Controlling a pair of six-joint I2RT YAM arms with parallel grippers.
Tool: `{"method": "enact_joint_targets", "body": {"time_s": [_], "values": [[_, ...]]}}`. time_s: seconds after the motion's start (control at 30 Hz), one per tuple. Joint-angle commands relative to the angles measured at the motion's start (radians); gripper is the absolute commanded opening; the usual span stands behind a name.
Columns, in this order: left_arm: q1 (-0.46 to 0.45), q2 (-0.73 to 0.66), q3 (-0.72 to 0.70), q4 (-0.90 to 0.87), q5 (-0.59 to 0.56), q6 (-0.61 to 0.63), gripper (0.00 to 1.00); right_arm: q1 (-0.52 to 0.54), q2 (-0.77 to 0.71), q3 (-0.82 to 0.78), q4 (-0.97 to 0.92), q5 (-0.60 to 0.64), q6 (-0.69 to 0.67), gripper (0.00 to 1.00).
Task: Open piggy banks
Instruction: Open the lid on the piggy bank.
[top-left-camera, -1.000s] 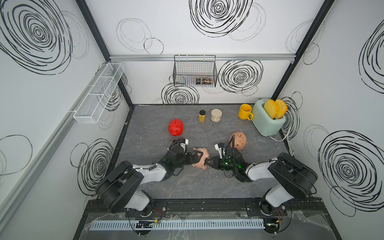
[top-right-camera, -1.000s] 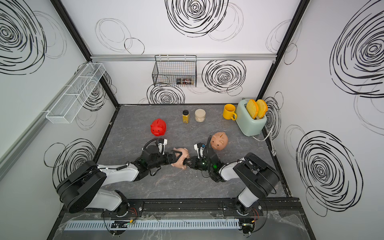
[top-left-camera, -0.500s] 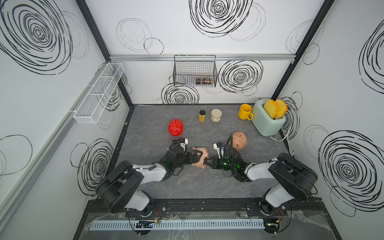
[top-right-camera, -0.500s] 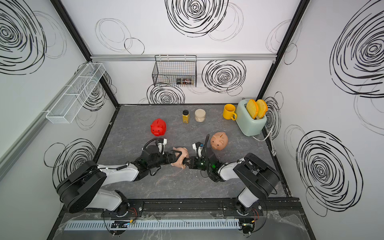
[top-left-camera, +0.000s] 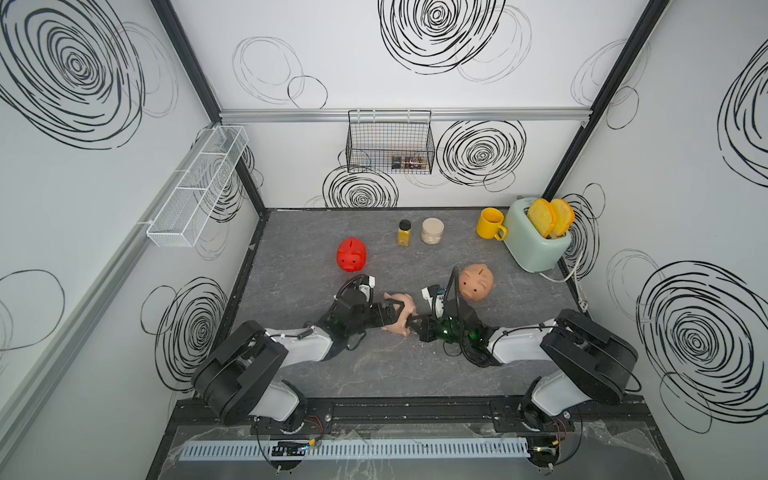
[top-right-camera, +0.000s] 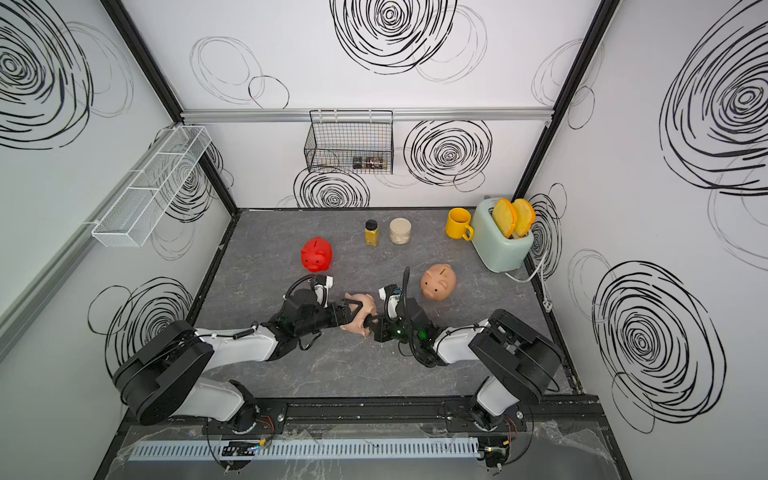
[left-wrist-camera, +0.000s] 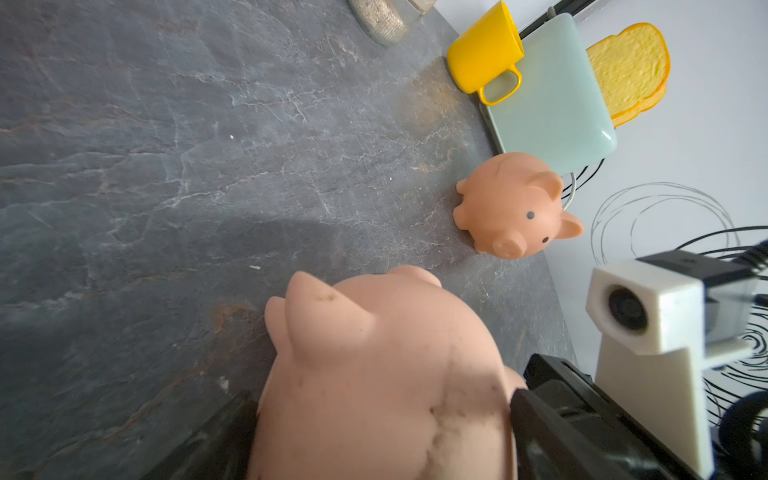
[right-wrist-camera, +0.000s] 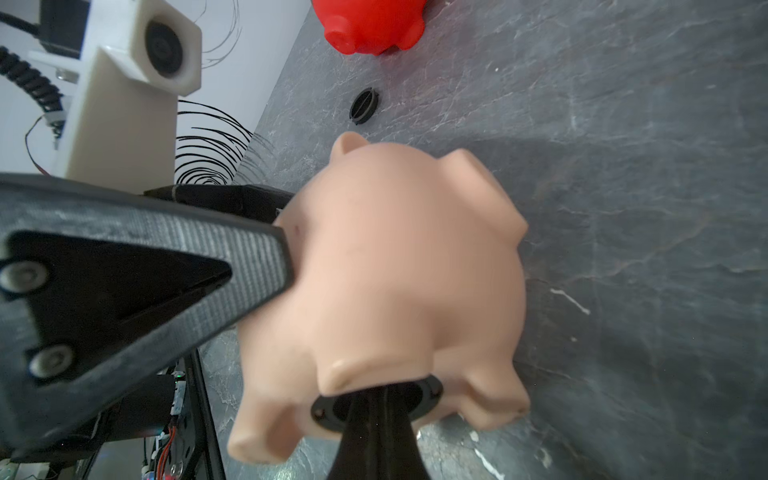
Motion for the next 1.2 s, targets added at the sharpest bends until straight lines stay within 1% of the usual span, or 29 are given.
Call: {"method": "enact_joint_targets", "body": {"time_s": [0.0,0.2,0.3,0.4,0.6,0.73,0.83,0.93,1.17], "values": [[-0.011,0.018,-0.021,-0.166,0.077,0.021,0.96,0.014,0.031,0.048,0.097,0.040,-0.050,0.00],[0.010,0.013,-0.023,-0.175,0.087,0.033,0.96,0.053,0.062,0.041,0.163,0.082,-0.154,0.00],[0.017,0.013,-0.022,-0.186,0.090,0.042,0.96,0.057,0.082,0.045,0.198,0.056,-0.204,0.00],[0.027,0.009,-0.024,-0.193,0.091,0.049,0.96,0.057,0.098,0.052,0.223,0.034,-0.228,0.00],[0.057,0.006,-0.031,-0.199,0.102,0.061,0.96,0.071,0.149,0.104,0.214,-0.007,-0.294,0.00],[0.077,-0.002,-0.034,-0.211,0.104,0.074,0.96,0.074,0.189,0.172,0.143,-0.080,-0.313,0.00],[0.090,0.002,-0.036,-0.212,0.108,0.079,0.96,0.082,0.214,0.189,0.150,-0.068,-0.332,0.00],[0.095,0.010,-0.034,-0.208,0.115,0.081,0.96,0.096,0.228,0.222,0.098,-0.014,-0.359,0.00],[0.099,0.008,-0.043,-0.208,0.113,0.082,0.96,0.098,0.251,0.217,0.135,-0.045,-0.415,0.00]]}}
